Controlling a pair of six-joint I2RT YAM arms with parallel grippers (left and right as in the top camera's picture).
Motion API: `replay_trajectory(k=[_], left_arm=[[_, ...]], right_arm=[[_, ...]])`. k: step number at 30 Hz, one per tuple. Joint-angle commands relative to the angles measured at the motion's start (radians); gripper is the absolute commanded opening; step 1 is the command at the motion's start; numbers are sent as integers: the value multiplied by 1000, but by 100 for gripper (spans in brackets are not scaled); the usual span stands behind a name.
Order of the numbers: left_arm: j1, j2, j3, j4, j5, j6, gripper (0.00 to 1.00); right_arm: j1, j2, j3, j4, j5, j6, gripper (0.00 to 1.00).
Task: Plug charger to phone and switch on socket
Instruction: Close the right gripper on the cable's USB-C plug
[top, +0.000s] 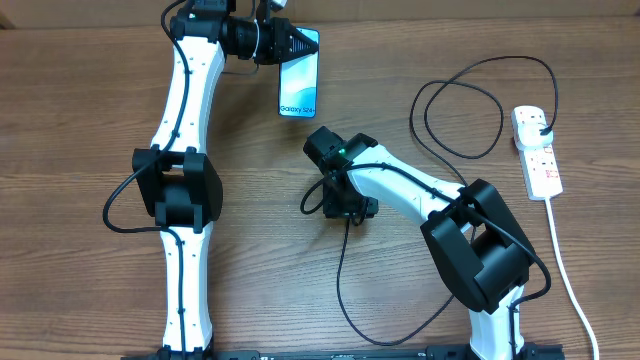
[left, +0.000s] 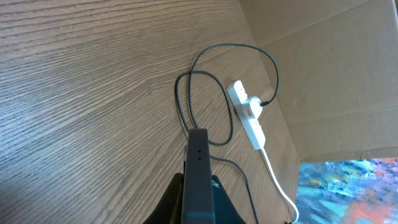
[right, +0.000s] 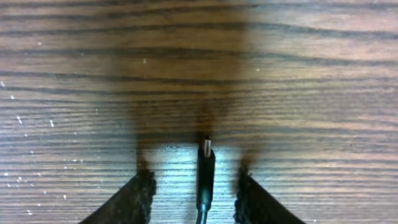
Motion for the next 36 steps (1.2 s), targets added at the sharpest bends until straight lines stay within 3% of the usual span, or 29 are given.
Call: replay_trajectory(k=[1,36], left_arm=[[1,-2,25,3,32,-14,4],[2,-2,25,3,38,-37,4]], right_arm=[[3,18,18,-6,17,-4,40],[3,18,14,-16,-21,-3,15]])
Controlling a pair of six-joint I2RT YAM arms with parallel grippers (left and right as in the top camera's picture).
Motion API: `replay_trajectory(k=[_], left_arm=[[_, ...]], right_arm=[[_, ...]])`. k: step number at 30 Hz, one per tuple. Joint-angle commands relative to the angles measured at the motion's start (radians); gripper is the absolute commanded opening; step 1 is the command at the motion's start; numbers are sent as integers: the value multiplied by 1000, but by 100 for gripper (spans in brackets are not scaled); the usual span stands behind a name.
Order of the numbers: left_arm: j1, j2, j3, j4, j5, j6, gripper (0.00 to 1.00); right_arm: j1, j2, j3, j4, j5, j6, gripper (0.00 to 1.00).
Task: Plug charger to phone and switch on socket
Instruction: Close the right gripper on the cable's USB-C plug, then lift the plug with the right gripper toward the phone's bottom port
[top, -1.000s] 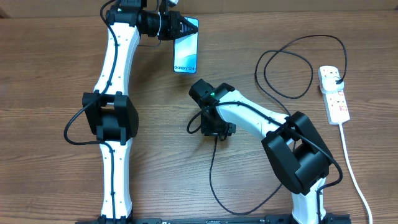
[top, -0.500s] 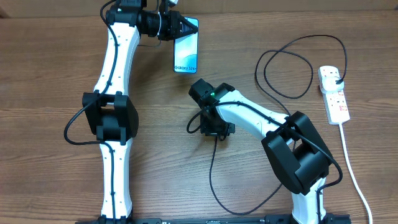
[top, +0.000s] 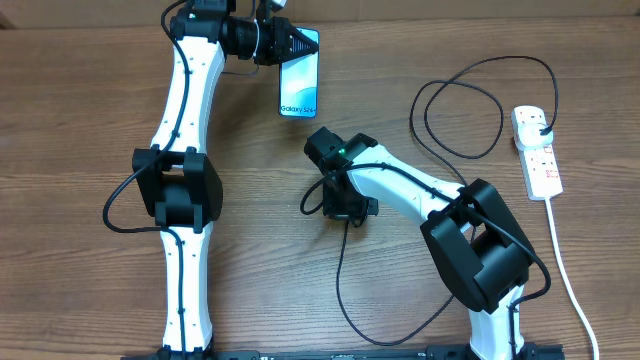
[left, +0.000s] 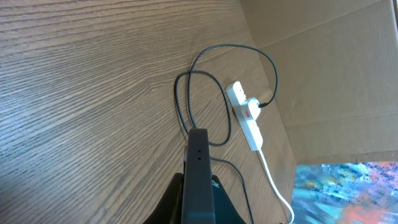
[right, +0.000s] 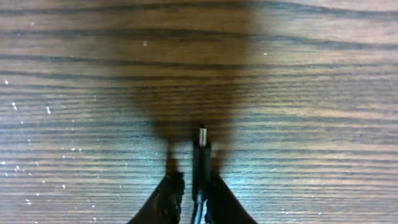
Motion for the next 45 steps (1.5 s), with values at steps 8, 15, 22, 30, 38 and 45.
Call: replay_trajectory(k=[8,15,22,30,38,45], left_arm=[[11,-2,25,3,39,-11,4],[13,-2,25,-1,39,-11,4],[13,-2,25,-1,39,-11,5],[13,-2,25,-1,38,-10,4],[13,-2,25,0,40,-15,4],[17,-2,25,0,93,-14,4]], right_arm=[[3,17,14,6,2,0,15],[3,17,14,22,2,0,15],[3,17,14,23,-1,0,11],[3,17,14,24,-1,4,6],[3,17,22,45,-42,7,4],[-1,17,38,87,-96,8,4]])
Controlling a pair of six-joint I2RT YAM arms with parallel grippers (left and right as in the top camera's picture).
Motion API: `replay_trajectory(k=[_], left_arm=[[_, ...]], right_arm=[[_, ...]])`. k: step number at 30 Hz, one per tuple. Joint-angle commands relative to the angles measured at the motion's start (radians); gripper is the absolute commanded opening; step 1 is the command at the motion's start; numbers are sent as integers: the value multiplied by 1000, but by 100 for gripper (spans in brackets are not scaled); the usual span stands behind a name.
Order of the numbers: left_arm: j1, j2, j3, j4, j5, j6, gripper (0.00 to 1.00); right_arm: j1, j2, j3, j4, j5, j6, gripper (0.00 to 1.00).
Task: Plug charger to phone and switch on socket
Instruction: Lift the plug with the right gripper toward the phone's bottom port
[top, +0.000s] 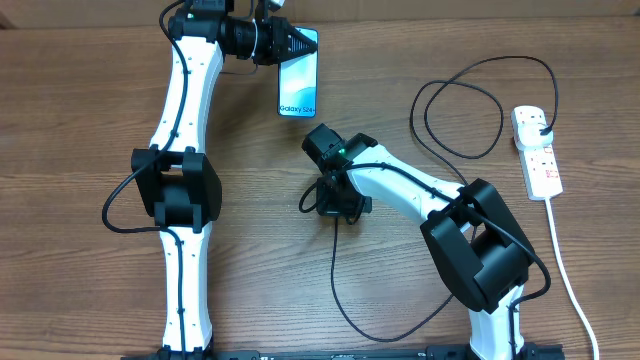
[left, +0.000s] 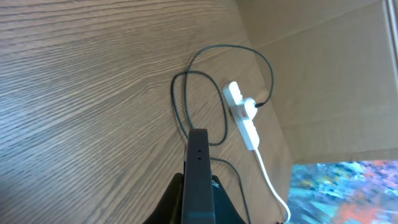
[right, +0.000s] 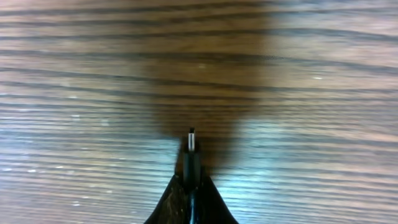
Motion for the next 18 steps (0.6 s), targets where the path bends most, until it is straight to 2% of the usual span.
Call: replay_trajectory(k=[1,6,9,13,18], left_arm=[[10,-2,25,1,76,-14,4],[17,-2,25,0,90,-13,4],[20,-2,25,0,90,-13,4],[24,-2,25,-1,90,-13,4],[25,-2,25,-3,90,-13,4]], right_arm=[[-6,16,46,6,-33,17,4],[-76,16,64,43,-56,84,4],[-154,16,64,90,-172,93,4],[-288,16,64,207,-492,78,4],[-406,16,64,406,-919,-106,4]])
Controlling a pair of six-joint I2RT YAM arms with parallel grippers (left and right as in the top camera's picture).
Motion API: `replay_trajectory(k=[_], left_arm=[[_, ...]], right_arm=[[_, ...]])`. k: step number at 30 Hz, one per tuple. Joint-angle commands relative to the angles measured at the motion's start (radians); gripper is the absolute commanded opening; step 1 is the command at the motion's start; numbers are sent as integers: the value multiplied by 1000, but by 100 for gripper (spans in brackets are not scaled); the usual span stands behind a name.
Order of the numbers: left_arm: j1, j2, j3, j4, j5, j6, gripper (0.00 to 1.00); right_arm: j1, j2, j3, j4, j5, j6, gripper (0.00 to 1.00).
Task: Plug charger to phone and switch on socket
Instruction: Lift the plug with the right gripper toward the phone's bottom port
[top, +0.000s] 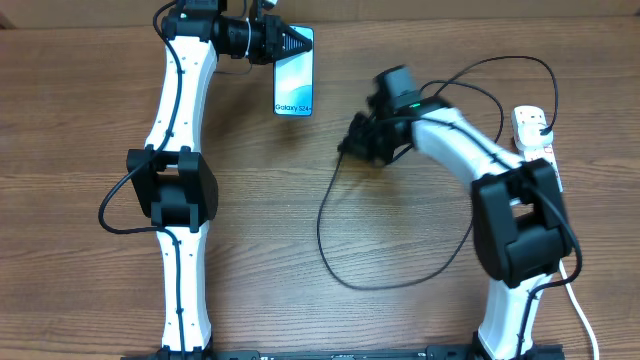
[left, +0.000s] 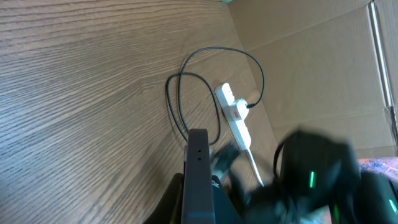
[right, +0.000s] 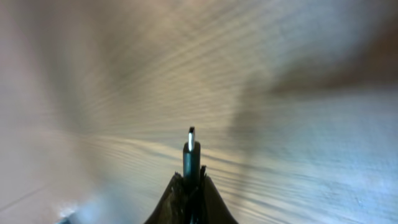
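Note:
The phone (top: 294, 72) hangs lit screen up at the table's far side, with my left gripper (top: 283, 43) shut on its top end. In the left wrist view the phone (left: 198, 168) is a dark slab seen edge-on between the fingers of the left gripper (left: 198, 202). To the phone's right, my right gripper (top: 358, 145) is shut on the black charger plug (right: 191, 152), whose metal tip sticks out past the right gripper (right: 190, 186). The black cable (top: 325, 240) trails from the plug in a loop to the white socket strip (top: 537, 150).
The right wrist view is motion-blurred. The socket strip (left: 235, 119) lies by the table's right edge with its white lead running toward the front. A cardboard wall (left: 311, 74) stands behind the table. The cable loop lies over the table's middle.
My right gripper, with the plug still in it, has moved from the table's middle up to the far right, beside the phone. The cable loop followed. The left gripper and phone shifted slightly left.
First my right gripper stood open round the plug lying on the table, while the left held the phone. Then its fingers were close against the plug, then shut on it. Now the plug is held off the table to the phone's right.

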Motion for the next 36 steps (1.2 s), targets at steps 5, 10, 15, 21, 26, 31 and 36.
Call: replay_trajectory(k=[5,10,15,21,26,31,36], left_arm=[[5,-2,25,31,55,-24,4],[-6,-2,25,124,57,-125,4],[-8,-2,25,140,100,-165,5],[0,-2,25,284,293,-307,5],[0,-2,25,487,288,-539,4],[3,-2,25,785,286,-819,5],[17,-2,25,1088,245,-1101,4]], right_arm=[[-97,10,24,75,-529,-343,4],[-101,10,24,63,-663,-568,4],[-98,10,24,93,-756,-706,4],[-100,10,24,252,-899,-688,4],[-101,10,24,533,-917,-424,4],[-101,10,24,959,-857,-12,4],[-108,10,24,1393,-793,376,4]])
